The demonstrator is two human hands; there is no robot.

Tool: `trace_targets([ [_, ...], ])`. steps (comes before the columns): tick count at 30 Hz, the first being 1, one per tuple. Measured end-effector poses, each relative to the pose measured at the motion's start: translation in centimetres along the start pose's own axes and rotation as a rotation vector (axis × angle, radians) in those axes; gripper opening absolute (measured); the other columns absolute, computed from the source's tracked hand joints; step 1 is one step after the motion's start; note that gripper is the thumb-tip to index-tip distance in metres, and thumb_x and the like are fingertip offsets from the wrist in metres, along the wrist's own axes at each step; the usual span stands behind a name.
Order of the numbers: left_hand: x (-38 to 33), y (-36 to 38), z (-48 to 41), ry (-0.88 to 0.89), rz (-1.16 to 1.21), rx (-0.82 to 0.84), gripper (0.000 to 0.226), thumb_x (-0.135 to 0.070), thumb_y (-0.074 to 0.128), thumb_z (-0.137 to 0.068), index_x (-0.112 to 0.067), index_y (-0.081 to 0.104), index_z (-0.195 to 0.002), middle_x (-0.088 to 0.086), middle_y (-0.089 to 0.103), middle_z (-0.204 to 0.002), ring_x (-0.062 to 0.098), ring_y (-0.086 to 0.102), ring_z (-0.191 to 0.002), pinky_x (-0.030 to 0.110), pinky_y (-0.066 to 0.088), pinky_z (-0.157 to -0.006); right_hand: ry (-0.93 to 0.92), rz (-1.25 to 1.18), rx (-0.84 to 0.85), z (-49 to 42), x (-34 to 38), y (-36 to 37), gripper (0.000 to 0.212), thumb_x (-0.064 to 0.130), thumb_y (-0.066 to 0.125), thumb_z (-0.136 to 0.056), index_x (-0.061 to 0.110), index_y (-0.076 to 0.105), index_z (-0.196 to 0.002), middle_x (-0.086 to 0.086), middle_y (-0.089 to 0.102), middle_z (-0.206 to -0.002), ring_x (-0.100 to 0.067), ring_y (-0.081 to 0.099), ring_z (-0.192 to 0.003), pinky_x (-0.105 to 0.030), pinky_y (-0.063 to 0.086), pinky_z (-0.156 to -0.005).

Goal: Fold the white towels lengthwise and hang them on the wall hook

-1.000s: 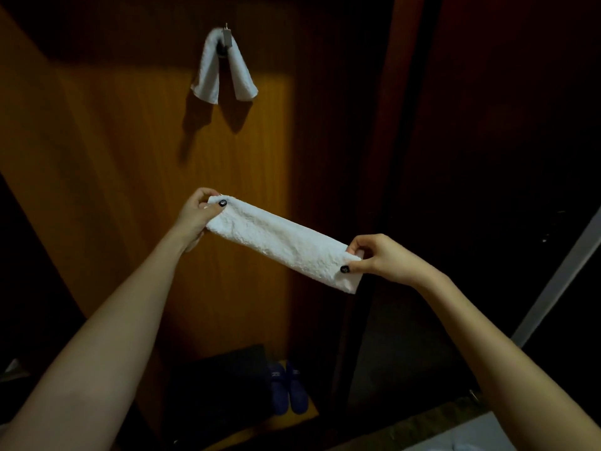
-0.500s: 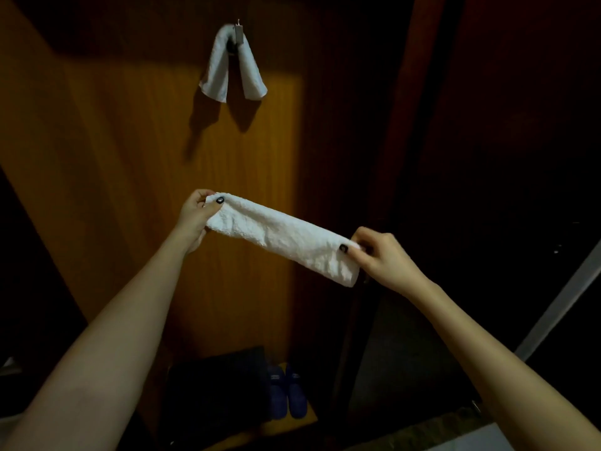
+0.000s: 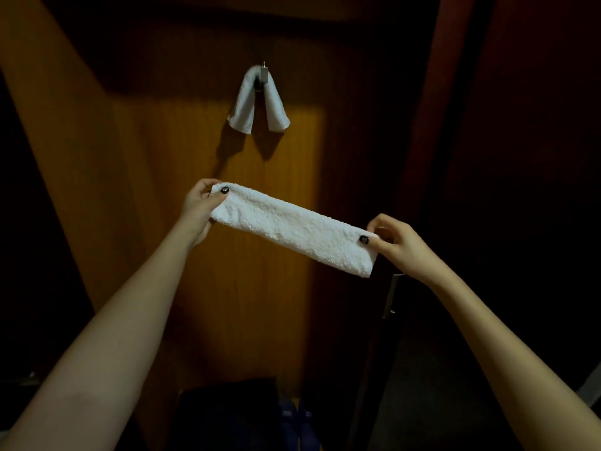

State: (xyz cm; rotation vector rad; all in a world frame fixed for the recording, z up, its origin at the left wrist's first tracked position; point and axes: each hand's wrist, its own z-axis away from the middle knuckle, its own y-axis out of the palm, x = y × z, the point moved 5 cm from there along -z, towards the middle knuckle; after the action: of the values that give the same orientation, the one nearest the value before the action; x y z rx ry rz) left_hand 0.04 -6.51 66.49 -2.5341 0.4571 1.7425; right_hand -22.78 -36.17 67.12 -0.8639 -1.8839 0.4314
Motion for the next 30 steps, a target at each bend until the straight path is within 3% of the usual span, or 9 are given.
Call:
trace_targets([
  [6, -3.7, -0.8, -1.0, 0.072, -0.017, -0.061, 0.018, -0.008, 0.060, -0.092, -0.025, 0.058, -0.095, -0.001, 0.066, -0.090, 0.009, 0.065, -0.072, 0.024, 0.053, -0.059, -0.067, -0.181, 0.205, -1.9, 2.0, -0.2, 0.011, 0.010, 0.066, -0.090, 0.011, 0.057, -0.084, 0.004, 0.064, -0.083, -0.008, 0.063, -0.081, -0.021, 0.051, -0.070],
  [15, -9.5, -2.0, -2.0, 0.156, -0.069, -0.143, 0.015, -0.006, 0.058, -0.092, -0.021, 0.056, -0.096, 0.001, 0.063, -0.090, 0.012, 0.063, -0.074, 0.024, 0.052, -0.058, -0.121, -0.257, 0.283, -5.8, 4.9, -1.4, 0.015, 0.002, 0.066, -0.087, 0.008, 0.054, -0.081, 0.003, 0.061, -0.075, -0.004, 0.060, -0.070, -0.016, 0.047, -0.064],
  [20, -12.0, -3.1, -4.4, 0.214, -0.108, -0.166, 0.018, -0.007, 0.059, -0.092, -0.013, 0.054, -0.108, 0.000, 0.063, -0.089, 0.011, 0.063, -0.073, 0.023, 0.052, -0.058, -0.109, -0.023, 0.325, -10.1, 5.4, -1.2, 0.015, 0.009, 0.072, -0.085, 0.009, 0.057, -0.082, -0.003, 0.062, -0.081, -0.014, 0.056, -0.077, -0.029, 0.042, -0.072],
  [23, -13.2, -3.6, -6.4, 0.254, -0.103, -0.170, 0.014, -0.008, 0.060, -0.091, -0.017, 0.057, -0.102, 0.001, 0.064, -0.091, 0.011, 0.064, -0.074, 0.022, 0.053, -0.058, -0.114, 0.075, 0.256, -13.5, 5.5, -1.9, 0.011, 0.013, 0.072, -0.085, 0.006, 0.064, -0.089, -0.006, 0.065, -0.087, -0.017, 0.058, -0.083, -0.033, 0.044, -0.079],
  [30, -15.6, -4.9, -12.3, 0.300, -0.009, -0.192, 0.015, -0.006, 0.059, -0.091, -0.019, 0.057, -0.097, 0.004, 0.064, -0.100, 0.013, 0.066, -0.080, 0.022, 0.055, -0.058, -0.147, -0.135, -0.043, -22.0, 7.2, -5.7, 0.015, 0.019, 0.066, -0.090, 0.008, 0.064, -0.080, -0.004, 0.065, -0.078, -0.011, 0.059, -0.073, -0.025, 0.044, -0.071],
])
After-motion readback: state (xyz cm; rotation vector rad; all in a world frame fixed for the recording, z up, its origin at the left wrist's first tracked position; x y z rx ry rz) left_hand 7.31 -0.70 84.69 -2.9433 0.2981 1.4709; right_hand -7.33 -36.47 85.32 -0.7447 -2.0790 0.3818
